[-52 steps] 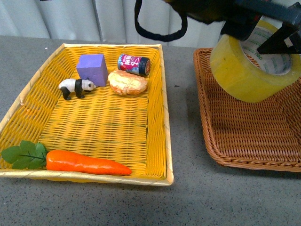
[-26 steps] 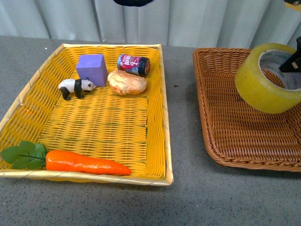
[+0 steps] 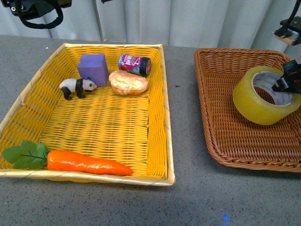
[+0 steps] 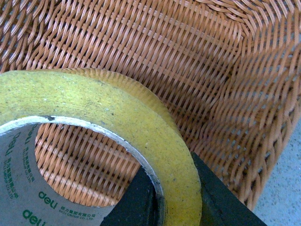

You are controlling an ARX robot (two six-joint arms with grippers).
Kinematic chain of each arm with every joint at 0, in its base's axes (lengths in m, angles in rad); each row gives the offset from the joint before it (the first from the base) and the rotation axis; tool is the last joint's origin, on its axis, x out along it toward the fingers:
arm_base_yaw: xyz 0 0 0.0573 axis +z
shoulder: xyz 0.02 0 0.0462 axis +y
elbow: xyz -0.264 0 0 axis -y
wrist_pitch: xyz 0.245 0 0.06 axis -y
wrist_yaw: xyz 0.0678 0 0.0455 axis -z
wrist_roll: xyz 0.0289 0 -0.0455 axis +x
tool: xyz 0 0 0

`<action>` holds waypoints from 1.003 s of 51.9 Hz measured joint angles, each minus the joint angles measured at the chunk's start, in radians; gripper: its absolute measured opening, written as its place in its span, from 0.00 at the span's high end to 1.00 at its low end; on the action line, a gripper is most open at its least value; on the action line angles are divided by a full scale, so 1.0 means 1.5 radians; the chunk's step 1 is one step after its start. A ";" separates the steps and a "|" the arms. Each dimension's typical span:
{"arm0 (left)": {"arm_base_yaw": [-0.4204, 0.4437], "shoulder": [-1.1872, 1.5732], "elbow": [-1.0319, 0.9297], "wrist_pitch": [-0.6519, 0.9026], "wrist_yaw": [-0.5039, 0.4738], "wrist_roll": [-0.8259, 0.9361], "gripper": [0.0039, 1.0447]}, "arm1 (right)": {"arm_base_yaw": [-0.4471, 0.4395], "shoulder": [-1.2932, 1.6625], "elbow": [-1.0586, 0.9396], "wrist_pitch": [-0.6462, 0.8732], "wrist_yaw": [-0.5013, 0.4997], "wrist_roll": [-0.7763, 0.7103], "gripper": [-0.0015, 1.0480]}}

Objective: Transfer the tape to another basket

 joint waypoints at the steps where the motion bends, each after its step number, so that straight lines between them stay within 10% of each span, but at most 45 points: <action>1: 0.003 0.000 -0.002 0.000 -0.002 -0.002 0.06 | 0.002 0.006 0.003 0.001 -0.002 0.002 0.85; 14: 0.008 -0.011 -0.014 -0.007 0.005 -0.016 0.06 | 0.008 0.039 0.017 0.016 0.005 0.025 0.66; 31: 0.011 -0.081 -0.068 0.005 -0.046 -0.051 0.06 | -0.026 -0.097 -0.099 0.222 0.068 0.094 0.07; 41: 0.000 -0.130 -0.132 0.072 -0.036 0.000 0.10 | -0.048 -0.202 -0.189 0.310 0.100 0.142 0.09; 52: 0.029 -0.200 -0.320 0.374 0.098 0.164 0.41 | -0.038 -0.200 -0.406 0.823 0.052 0.271 0.39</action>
